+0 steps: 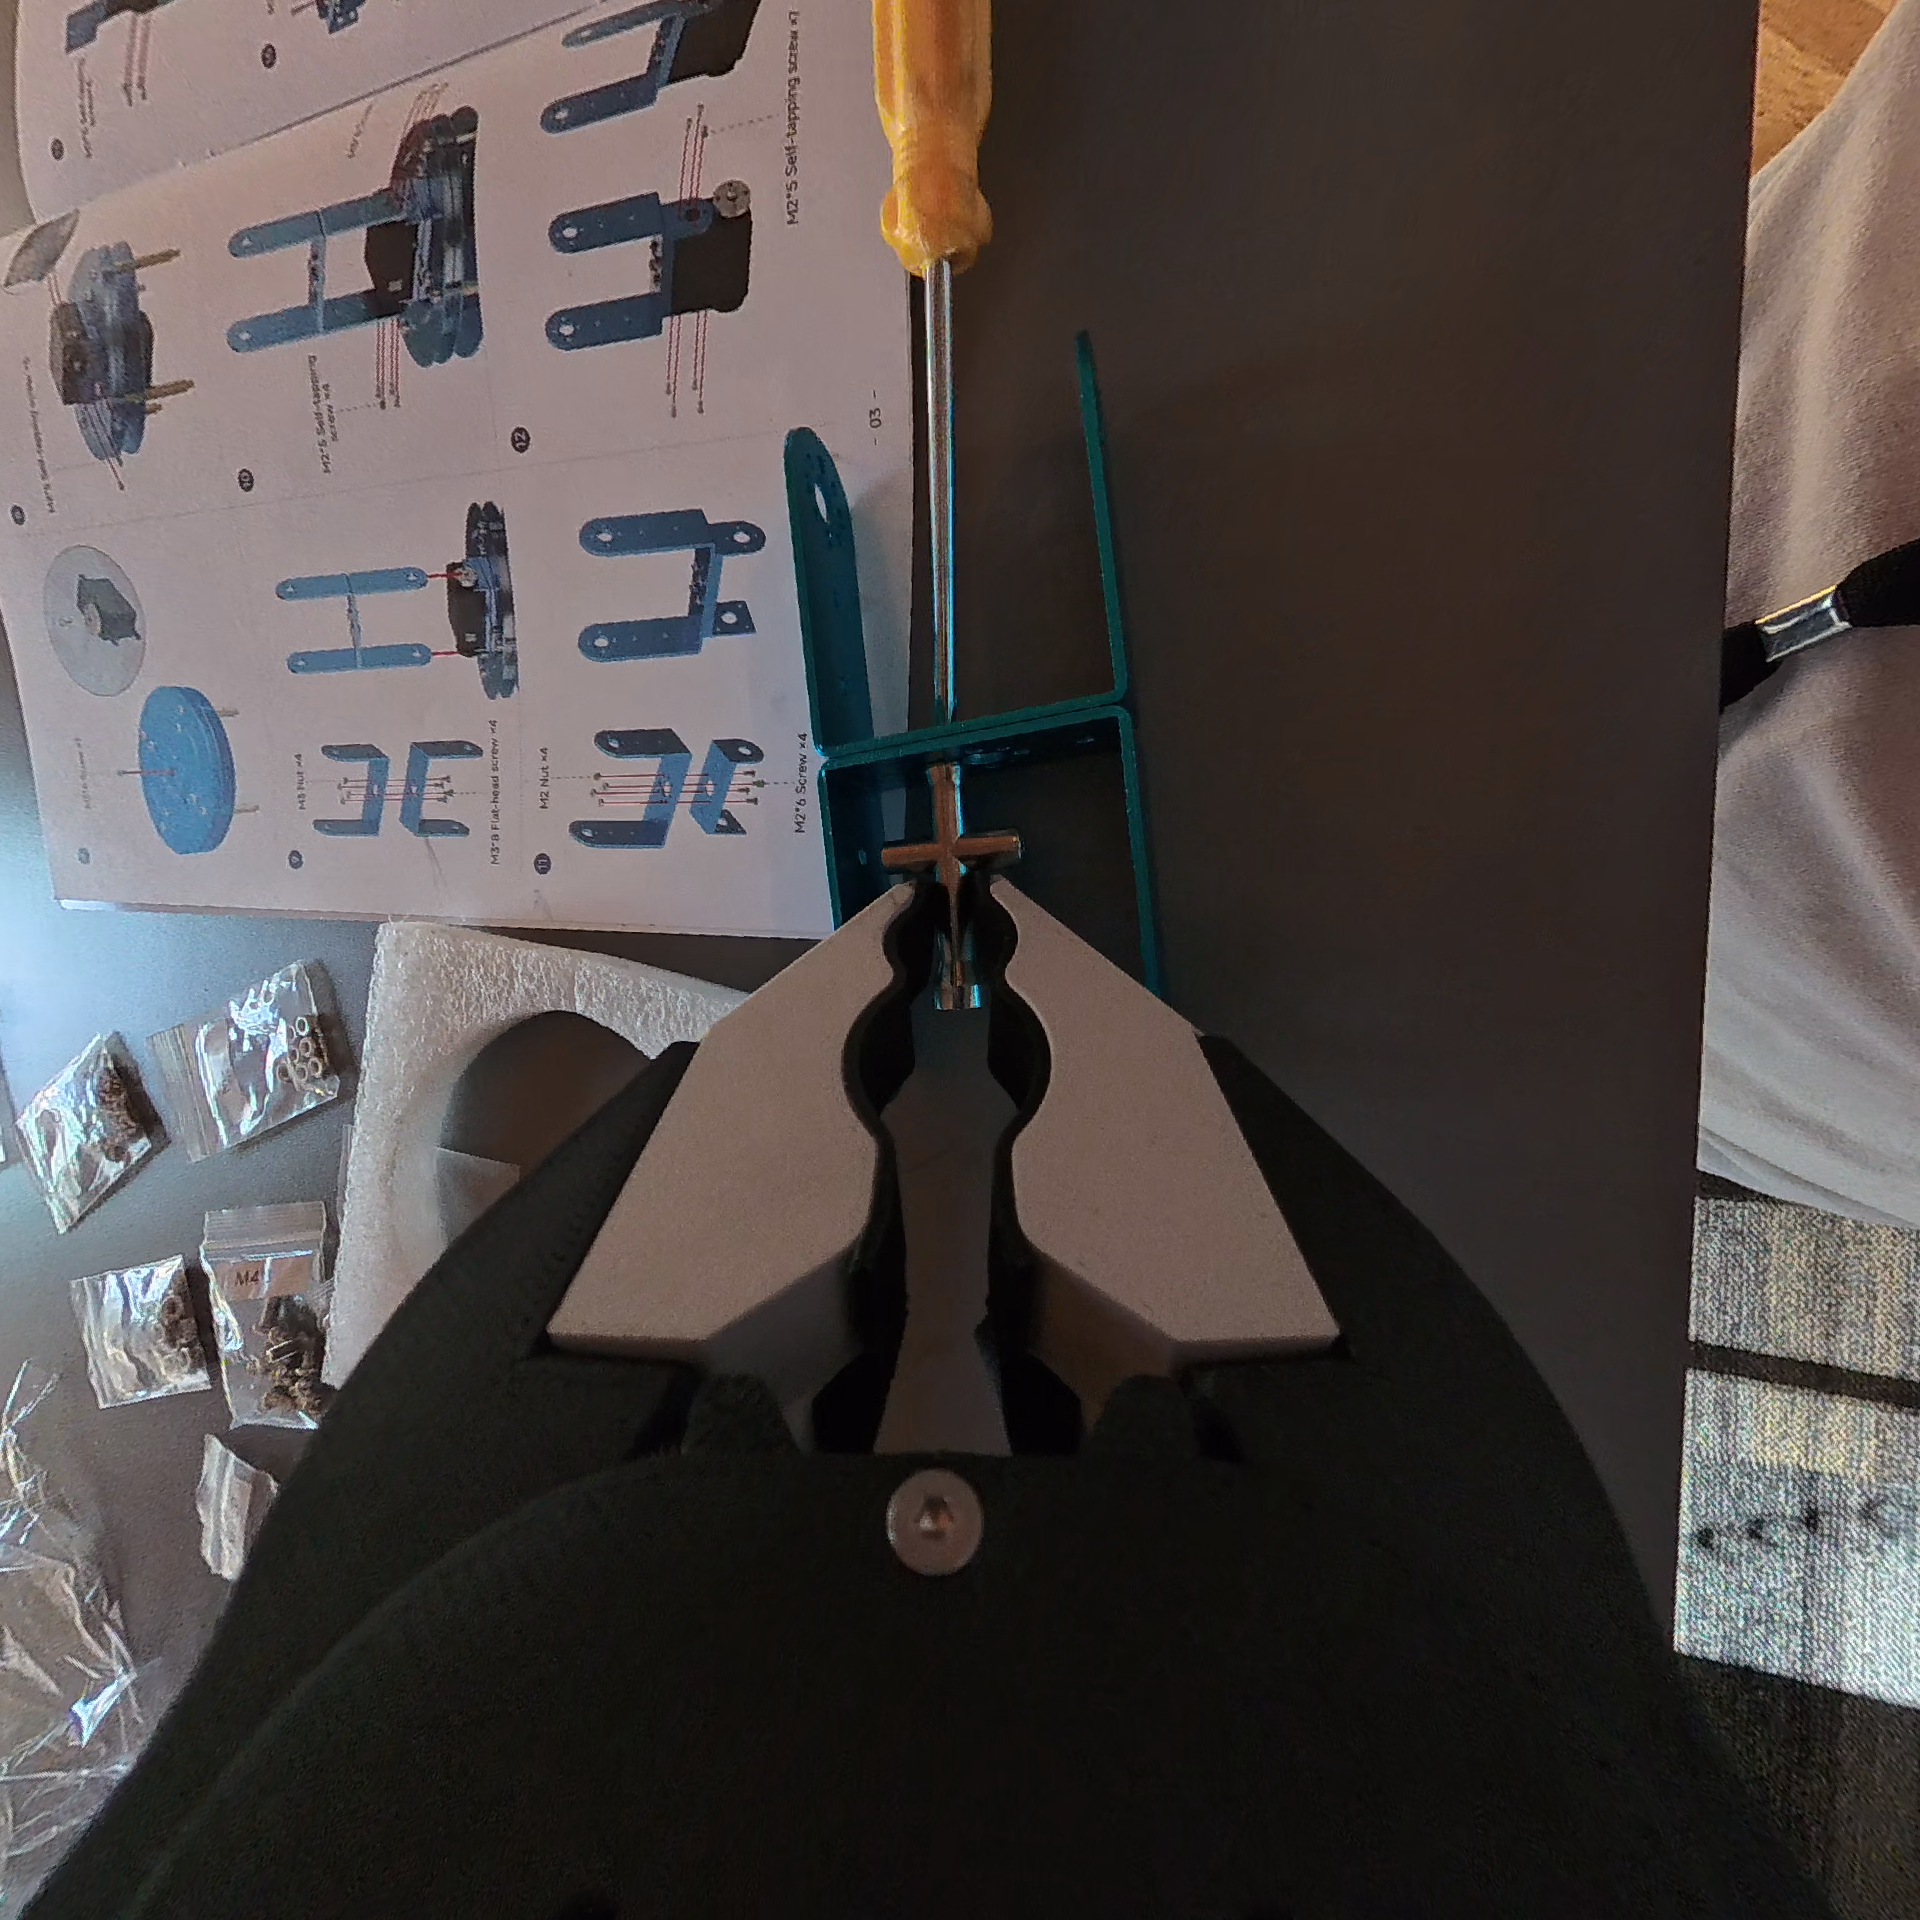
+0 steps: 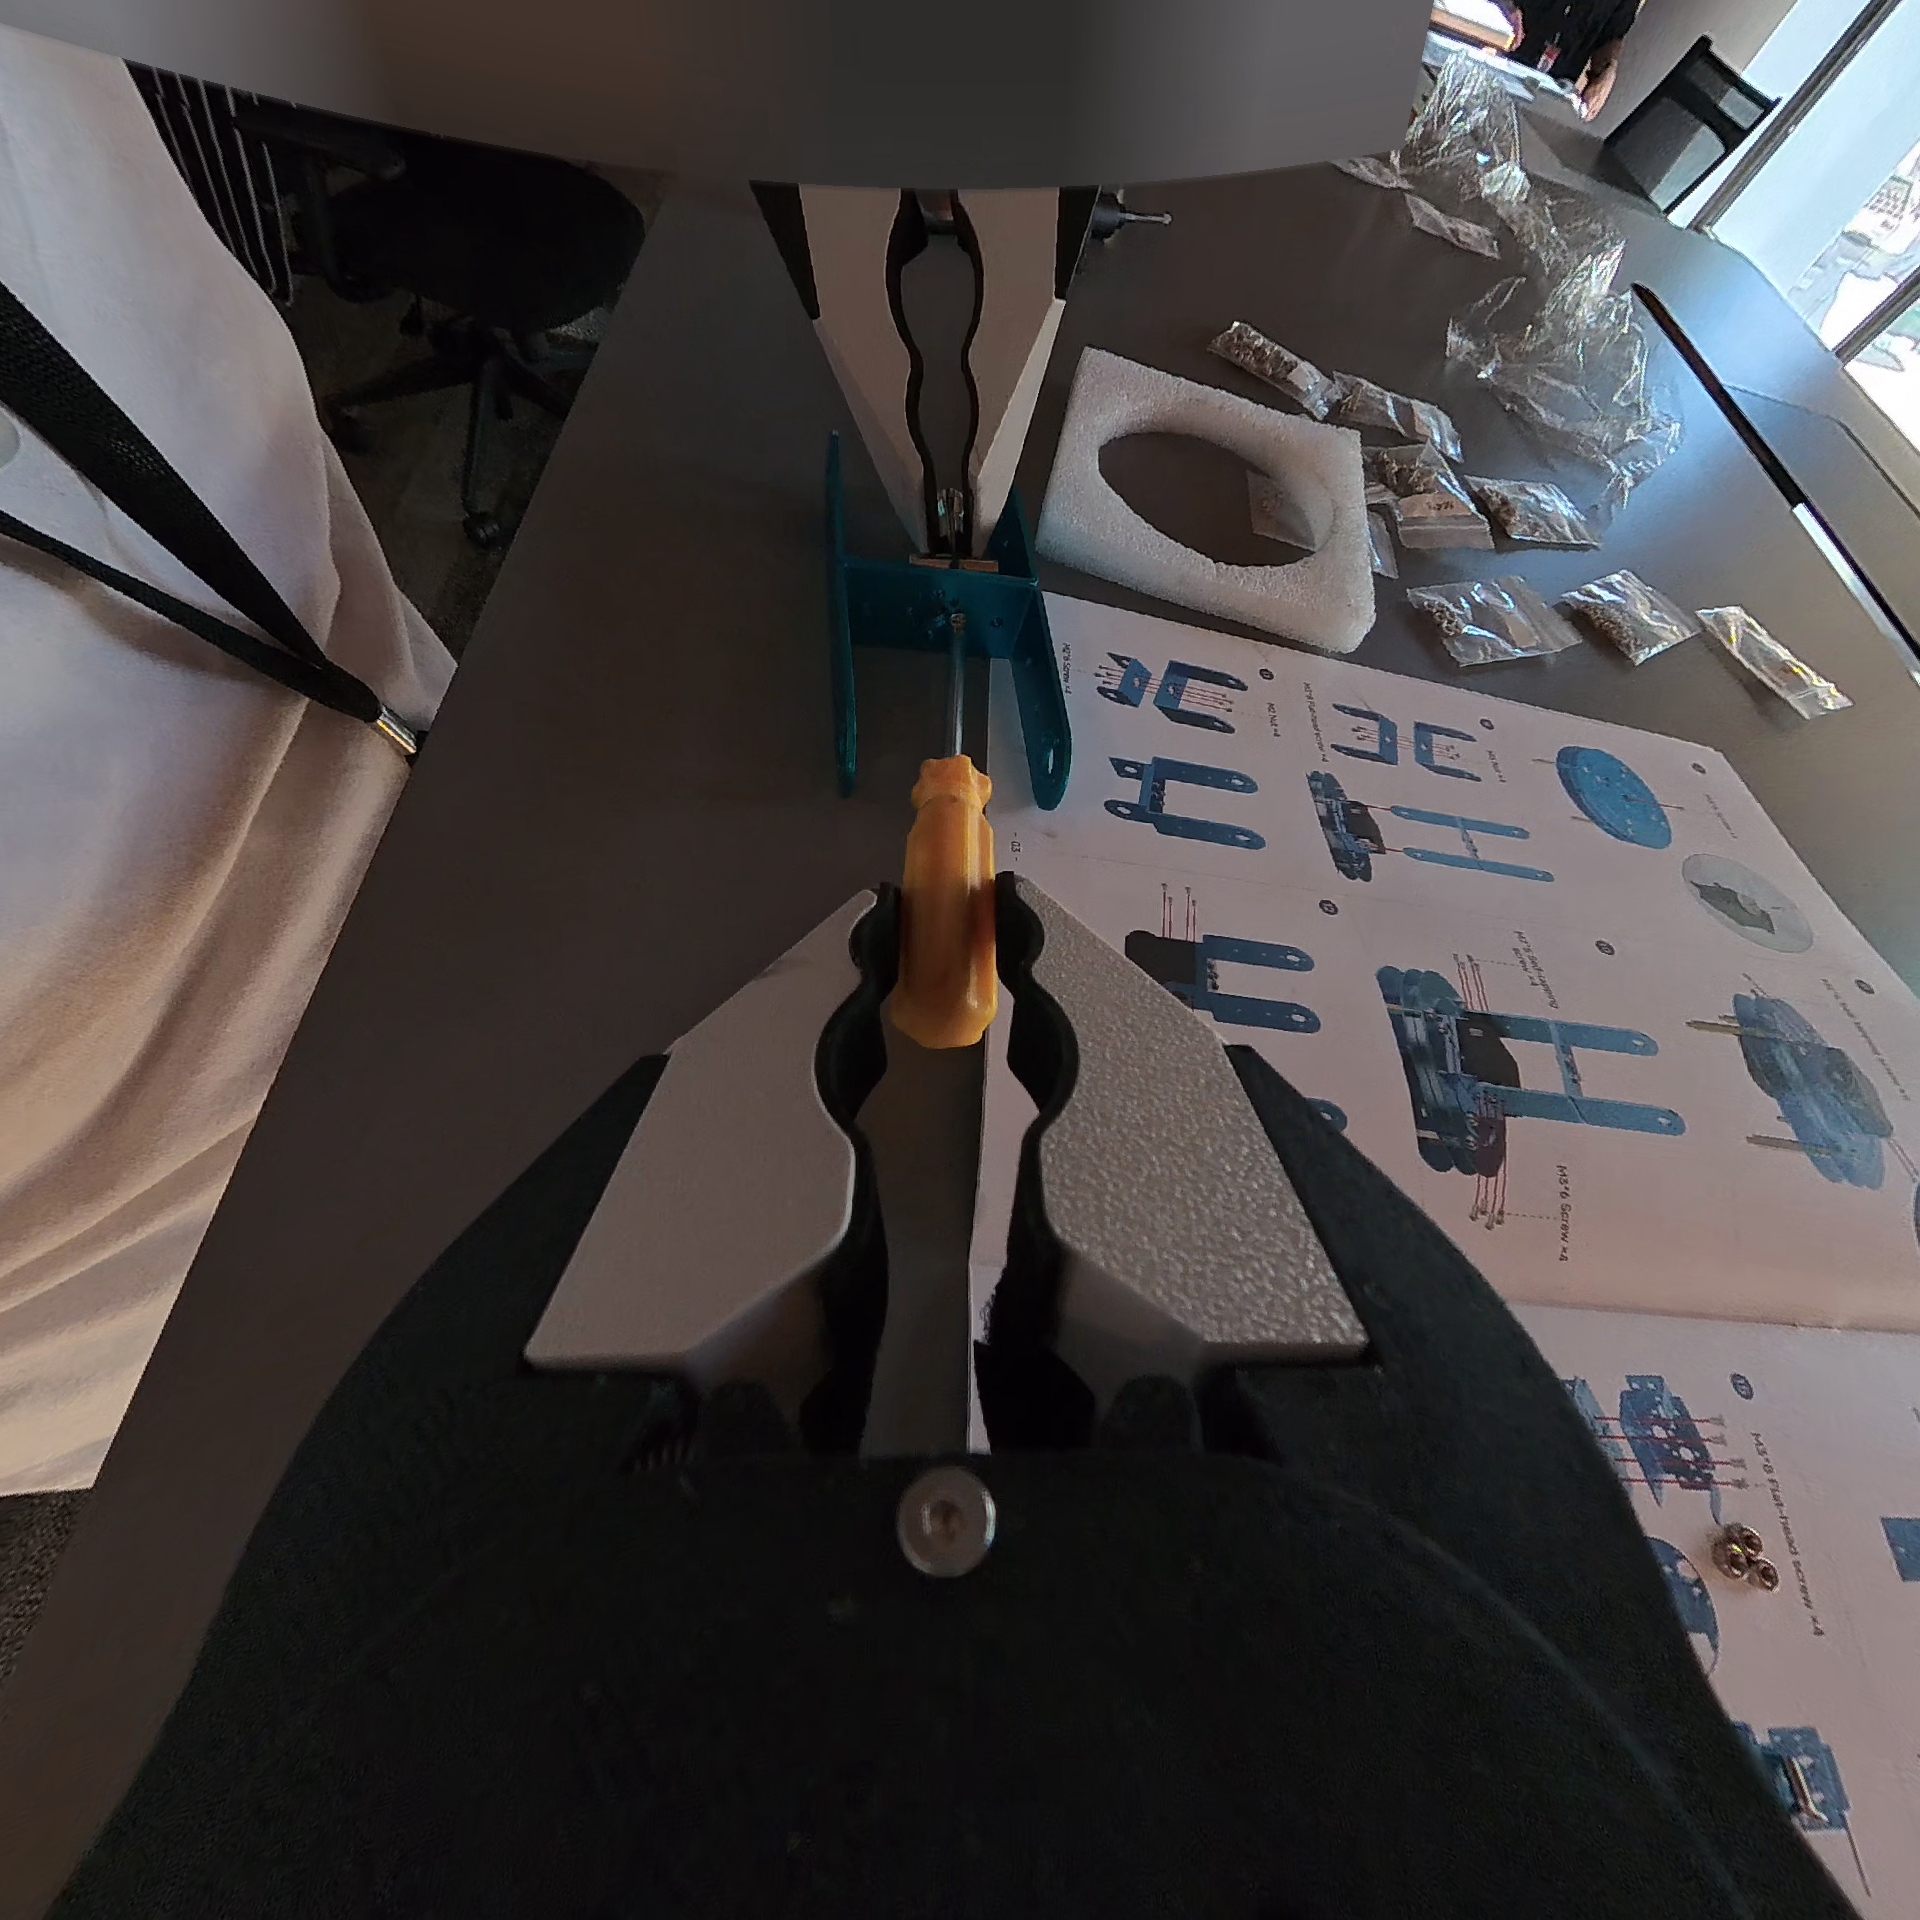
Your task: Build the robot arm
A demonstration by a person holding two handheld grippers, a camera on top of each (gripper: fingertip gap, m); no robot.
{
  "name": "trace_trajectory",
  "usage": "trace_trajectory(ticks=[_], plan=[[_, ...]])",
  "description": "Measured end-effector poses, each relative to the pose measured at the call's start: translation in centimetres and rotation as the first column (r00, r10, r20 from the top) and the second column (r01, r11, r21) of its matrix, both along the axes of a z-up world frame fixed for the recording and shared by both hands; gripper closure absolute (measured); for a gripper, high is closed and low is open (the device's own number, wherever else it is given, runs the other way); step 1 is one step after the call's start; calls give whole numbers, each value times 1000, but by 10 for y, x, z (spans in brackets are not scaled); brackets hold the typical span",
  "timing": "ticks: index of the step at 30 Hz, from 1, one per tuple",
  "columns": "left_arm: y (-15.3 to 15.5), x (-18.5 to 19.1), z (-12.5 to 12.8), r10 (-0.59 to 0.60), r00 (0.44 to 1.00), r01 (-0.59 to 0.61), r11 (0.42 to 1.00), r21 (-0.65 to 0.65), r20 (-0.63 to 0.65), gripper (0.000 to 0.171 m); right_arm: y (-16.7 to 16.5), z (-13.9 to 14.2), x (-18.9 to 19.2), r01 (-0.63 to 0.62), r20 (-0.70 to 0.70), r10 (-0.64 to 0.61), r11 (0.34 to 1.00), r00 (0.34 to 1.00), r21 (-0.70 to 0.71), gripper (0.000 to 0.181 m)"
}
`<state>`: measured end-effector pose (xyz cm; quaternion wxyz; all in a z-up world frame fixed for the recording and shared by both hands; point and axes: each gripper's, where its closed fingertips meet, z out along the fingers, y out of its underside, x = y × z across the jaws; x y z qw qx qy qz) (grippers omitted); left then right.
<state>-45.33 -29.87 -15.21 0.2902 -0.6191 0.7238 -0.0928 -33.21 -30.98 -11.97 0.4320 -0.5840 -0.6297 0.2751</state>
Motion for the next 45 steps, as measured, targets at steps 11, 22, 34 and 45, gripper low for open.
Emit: trace_trajectory(ticks=[11, 22, 34, 45], plan=[[1, 1, -1, -9, 1000, 9, 1000, -1, 7, 166, 2, 2, 3, -3, -24, 3, 1000, 1000, -6, 164], [2, 3, 0, -16, 1000, 16, 1000, 3, 5, 166, 1, 3, 2, -12, -34, 11, 1000, 999, -17, 164], [2, 3, -1, -23, 1000, 23, 999, 23, 1, 166, 6, 1, 3, 2, -69, -18, 975, 997, -222, 164], [4, 3, -1, -59, 998, 61, 993, 97, -20, 166, 2, -6, 4, 68, -1, -73, 924, 997, -376, 164]])
